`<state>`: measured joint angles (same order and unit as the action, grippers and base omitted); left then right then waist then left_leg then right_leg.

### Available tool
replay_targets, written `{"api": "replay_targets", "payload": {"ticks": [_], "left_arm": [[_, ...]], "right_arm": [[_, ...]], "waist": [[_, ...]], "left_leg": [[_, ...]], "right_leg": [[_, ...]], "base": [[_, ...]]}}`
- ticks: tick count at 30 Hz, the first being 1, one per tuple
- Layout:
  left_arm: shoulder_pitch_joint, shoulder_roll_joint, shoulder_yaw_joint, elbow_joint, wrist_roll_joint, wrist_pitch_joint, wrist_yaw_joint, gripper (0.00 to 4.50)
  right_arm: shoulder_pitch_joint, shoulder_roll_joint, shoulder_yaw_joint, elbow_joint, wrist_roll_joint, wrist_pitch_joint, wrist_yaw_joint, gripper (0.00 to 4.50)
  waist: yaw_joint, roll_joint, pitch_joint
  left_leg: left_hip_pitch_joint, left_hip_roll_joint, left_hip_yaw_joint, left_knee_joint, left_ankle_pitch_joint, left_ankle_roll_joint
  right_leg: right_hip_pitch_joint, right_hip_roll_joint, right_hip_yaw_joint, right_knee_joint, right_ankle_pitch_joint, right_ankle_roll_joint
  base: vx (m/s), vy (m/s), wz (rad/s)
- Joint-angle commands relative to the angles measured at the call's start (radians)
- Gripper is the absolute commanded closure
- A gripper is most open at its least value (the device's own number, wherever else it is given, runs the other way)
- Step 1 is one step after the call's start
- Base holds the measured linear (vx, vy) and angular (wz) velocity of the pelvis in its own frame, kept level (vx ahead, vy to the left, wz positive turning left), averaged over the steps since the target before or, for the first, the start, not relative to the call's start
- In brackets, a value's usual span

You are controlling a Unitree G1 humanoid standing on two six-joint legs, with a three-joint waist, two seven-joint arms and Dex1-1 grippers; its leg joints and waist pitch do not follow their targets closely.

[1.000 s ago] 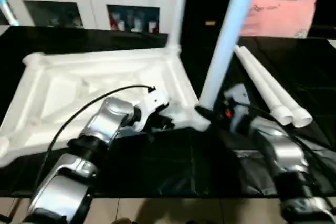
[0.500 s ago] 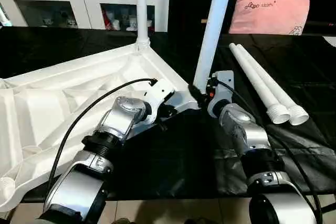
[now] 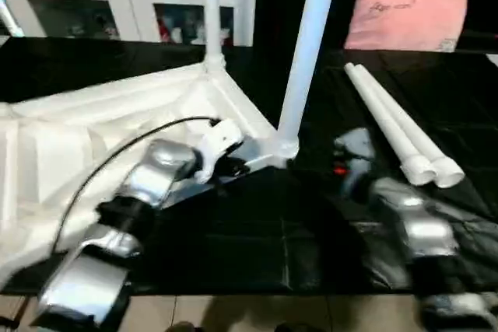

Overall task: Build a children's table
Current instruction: Rotate leg to tighten

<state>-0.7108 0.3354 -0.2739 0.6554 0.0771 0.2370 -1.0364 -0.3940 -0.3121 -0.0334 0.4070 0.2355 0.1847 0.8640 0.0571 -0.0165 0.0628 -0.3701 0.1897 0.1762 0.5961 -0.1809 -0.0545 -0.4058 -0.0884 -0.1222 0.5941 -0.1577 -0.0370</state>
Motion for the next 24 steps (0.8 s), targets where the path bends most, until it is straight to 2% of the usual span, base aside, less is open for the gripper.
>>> {"api": "replay_targets", "payload": {"ticks": [1, 7, 8, 10, 14, 20, 21, 24], "left_arm": [[-0.011, 0.006, -0.021, -0.028, -0.015, -0.063, -0.079, 4.5], [-0.005, 0.054, -0.059, -0.029, -0.03, -0.155, -0.22, 4.5], [-0.006, 0.069, -0.075, -0.026, -0.025, -0.185, -0.262, 4.5], [-0.007, 0.08, -0.088, -0.025, -0.022, -0.208, -0.298, 4.5], [-0.008, 0.095, -0.109, -0.036, -0.035, -0.244, -0.392, 4.5], [-0.007, 0.097, -0.123, -0.047, -0.045, -0.264, -0.447, 4.5], [-0.006, 0.097, -0.126, -0.047, -0.046, -0.27, -0.454, 4.5], [0.001, 0.096, -0.139, -0.052, -0.043, -0.291, -0.474, 4.5]], "right_arm": [[-0.002, -0.019, 0.0, -0.03, 0.024, -0.004, 0.073, 0.04], [-0.002, -0.097, 0.049, -0.064, 0.036, -0.001, 0.225, 0.04], [-0.008, -0.119, 0.072, -0.067, 0.04, -0.003, 0.288, 0.04], [-0.016, -0.134, 0.091, -0.065, 0.043, -0.005, 0.339, 0.04], [-0.048, -0.153, 0.132, -0.033, 0.037, -0.019, 0.43, 0.04], [-0.07, -0.156, 0.157, -0.008, 0.034, -0.017, 0.489, 0.04], [-0.072, -0.158, 0.162, -0.008, 0.036, -0.015, 0.5, 0.31], [-0.077, -0.159, 0.182, -0.003, 0.034, -0.02, 0.53, 0.45]], "waist": [[0.007, 0.004, -0.076], [0.028, 0.005, -0.077], [0.032, 0.004, -0.077], [0.039, 0.004, -0.076], [0.043, 0.001, -0.077], [0.052, 0.0, -0.079], [0.052, -0.002, -0.078], [0.053, -0.001, -0.078]], "left_leg": [[0.013, 0.046, -0.013, -0.067, -0.202, 0.069], [0.016, 0.05, -0.013, -0.067, -0.192, 0.061], [0.017, 0.051, -0.011, -0.067, -0.191, 0.058], [0.013, 0.051, -0.012, -0.067, -0.197, 0.058], [0.016, 0.053, -0.011, -0.067, -0.201, 0.049], [0.016, 0.054, -0.01, -0.066, -0.183, 0.049], [0.015, 0.053, -0.01, -0.066, -0.181, 0.049], [0.014, 0.053, -0.01, -0.066, -0.185, 0.05]], "right_leg": [[0.063, -0.074, 0.064, -0.076, -0.265, -0.181], [0.061, -0.076, 0.064, -0.073, -0.256, -0.185], [0.06, -0.075, 0.065, -0.071, -0.249, -0.186], [0.063, -0.076, 0.063, -0.071, -0.261, -0.182], [0.059, -0.078, 0.063, -0.072, -0.291, -0.179], [0.059, -0.078, 0.065, -0.067, -0.264, -0.189], [0.06, -0.078, 0.064, -0.066, -0.26, -0.189], [0.061, -0.078, 0.063, -0.068, -0.279, -0.18]], "base": [[0.0, 0.0, 0.0], [0.0, 0.0, 0.0], [0.0, 0.0, 0.0], [0.0, 0.0, 0.0], [0.0, 0.0, 0.0], [0.0, 0.0, 0.0], [0.0, 0.0, 0.0], [0.0, 0.0, 0.0]]}}
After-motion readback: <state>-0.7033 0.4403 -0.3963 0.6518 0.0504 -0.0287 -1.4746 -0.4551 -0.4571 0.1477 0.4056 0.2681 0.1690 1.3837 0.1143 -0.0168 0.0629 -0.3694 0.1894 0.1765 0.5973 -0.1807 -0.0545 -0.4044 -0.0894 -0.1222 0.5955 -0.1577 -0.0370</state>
